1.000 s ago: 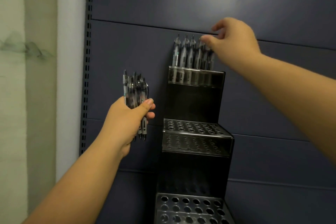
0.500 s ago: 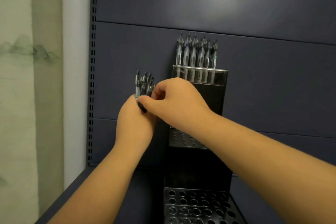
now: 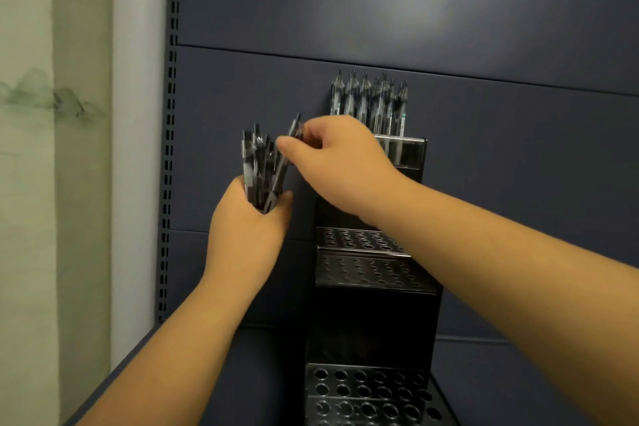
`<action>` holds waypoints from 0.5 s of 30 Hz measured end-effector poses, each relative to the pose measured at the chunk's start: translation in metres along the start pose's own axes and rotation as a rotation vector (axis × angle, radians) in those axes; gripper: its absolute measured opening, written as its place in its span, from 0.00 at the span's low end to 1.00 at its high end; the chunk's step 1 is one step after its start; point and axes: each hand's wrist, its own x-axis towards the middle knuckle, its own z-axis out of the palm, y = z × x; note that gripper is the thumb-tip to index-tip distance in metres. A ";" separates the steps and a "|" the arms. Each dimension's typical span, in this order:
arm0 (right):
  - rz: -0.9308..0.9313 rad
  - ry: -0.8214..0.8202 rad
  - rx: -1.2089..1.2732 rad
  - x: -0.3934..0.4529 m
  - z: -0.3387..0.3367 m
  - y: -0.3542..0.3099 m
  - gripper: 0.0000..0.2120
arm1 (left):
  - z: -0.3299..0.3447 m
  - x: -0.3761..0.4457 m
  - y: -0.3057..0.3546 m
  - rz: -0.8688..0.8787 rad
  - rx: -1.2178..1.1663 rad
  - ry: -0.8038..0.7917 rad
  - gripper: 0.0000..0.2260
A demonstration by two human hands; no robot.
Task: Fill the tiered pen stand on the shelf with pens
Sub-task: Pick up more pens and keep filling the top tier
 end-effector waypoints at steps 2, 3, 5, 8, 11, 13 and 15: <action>0.000 0.089 0.030 0.010 -0.011 0.001 0.18 | 0.002 -0.002 -0.007 -0.013 0.006 -0.014 0.05; 0.009 0.144 0.072 0.017 -0.019 0.003 0.17 | 0.004 -0.003 -0.010 -0.025 0.000 -0.023 0.05; 0.042 0.219 0.171 0.030 -0.043 0.005 0.15 | 0.007 -0.004 -0.016 -0.062 -0.036 -0.034 0.04; 0.075 0.311 0.202 0.045 -0.088 0.010 0.08 | 0.010 -0.004 -0.019 -0.068 -0.047 -0.019 0.05; 0.064 0.425 0.086 0.057 -0.132 0.026 0.09 | 0.010 -0.002 -0.022 -0.056 -0.025 0.023 0.06; 0.126 0.418 -0.013 0.064 -0.151 0.040 0.11 | 0.010 -0.002 -0.024 -0.066 -0.016 0.032 0.07; 0.216 0.344 -0.040 0.070 -0.157 0.054 0.10 | 0.011 -0.002 -0.025 -0.079 -0.030 0.027 0.07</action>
